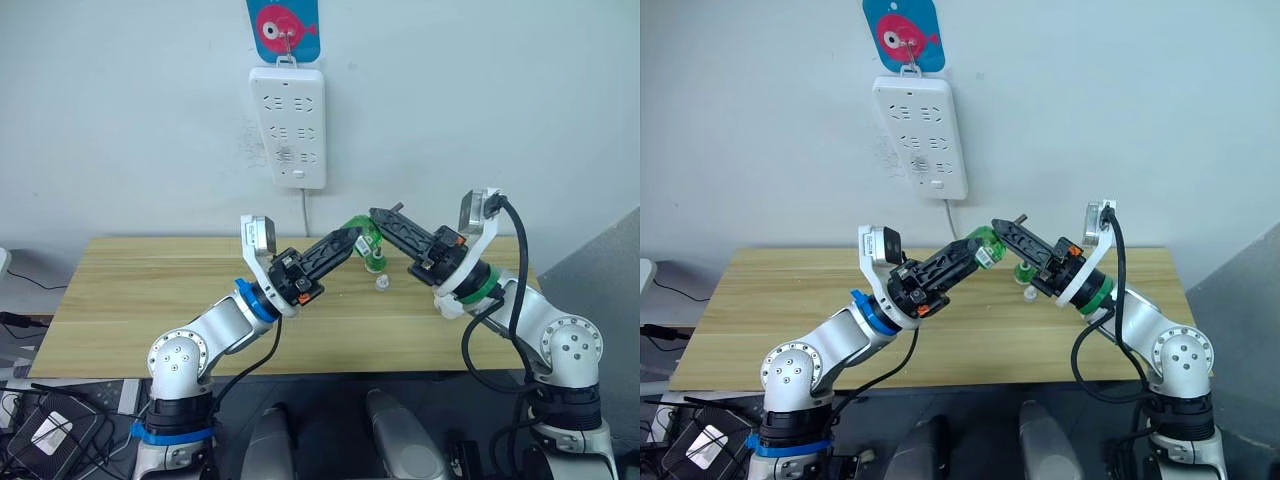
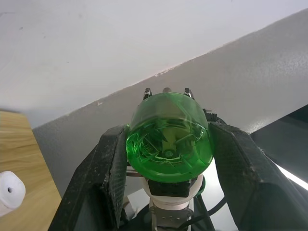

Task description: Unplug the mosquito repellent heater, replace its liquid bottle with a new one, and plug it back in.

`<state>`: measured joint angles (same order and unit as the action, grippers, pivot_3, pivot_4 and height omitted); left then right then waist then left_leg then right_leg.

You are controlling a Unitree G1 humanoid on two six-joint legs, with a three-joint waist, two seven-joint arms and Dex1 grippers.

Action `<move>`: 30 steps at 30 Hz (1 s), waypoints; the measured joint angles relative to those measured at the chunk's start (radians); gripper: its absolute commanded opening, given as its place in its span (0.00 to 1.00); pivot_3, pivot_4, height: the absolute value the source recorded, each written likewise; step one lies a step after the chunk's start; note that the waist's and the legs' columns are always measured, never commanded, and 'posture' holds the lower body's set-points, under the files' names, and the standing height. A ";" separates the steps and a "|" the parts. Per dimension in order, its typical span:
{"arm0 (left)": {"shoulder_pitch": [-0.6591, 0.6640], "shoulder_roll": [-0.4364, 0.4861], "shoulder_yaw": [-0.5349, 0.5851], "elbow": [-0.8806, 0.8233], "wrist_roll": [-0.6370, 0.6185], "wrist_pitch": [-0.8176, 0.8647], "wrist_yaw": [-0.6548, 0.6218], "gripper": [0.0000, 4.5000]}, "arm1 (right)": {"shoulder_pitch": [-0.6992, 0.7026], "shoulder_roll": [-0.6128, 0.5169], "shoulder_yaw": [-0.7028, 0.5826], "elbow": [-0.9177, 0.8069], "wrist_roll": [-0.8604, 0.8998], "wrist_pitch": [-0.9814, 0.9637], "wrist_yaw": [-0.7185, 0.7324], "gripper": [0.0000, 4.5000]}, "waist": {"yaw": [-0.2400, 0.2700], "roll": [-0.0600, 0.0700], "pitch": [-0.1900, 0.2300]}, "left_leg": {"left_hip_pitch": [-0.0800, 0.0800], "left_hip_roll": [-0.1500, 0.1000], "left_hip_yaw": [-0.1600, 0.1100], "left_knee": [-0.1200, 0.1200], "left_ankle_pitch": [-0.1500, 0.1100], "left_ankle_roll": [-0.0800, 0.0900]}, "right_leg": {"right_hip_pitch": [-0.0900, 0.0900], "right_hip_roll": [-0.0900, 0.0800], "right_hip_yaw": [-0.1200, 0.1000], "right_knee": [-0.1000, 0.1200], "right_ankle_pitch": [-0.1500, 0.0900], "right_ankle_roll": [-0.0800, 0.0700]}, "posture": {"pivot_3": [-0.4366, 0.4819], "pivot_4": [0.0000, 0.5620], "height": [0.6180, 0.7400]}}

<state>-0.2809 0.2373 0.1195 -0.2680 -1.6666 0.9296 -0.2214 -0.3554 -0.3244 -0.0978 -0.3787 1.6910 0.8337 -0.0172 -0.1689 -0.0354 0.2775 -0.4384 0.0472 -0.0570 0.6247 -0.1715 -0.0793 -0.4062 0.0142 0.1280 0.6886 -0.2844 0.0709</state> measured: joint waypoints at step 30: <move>0.035 0.004 -0.036 -0.018 -0.025 -0.042 0.042 0.59 | 0.012 -0.013 0.044 -0.005 -0.001 -0.001 -0.004 0.18 | 0.003 0.000 0.000 | -0.001 0.000 0.000 -0.001 0.000 0.000 | 0.000 0.000 0.000 -0.001 0.000 0.000 | 0.26 0.36 0.97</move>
<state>-0.2462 0.2410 0.0840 -0.2857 -1.6918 0.8876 -0.1799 -0.3433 -0.3373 -0.0533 -0.3840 1.6900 0.8327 -0.0216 -0.1663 -0.0354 0.2775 -0.4392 0.0472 -0.0571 0.6241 -0.1716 -0.0792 -0.4065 0.0141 0.1281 0.6871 -0.2844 0.0709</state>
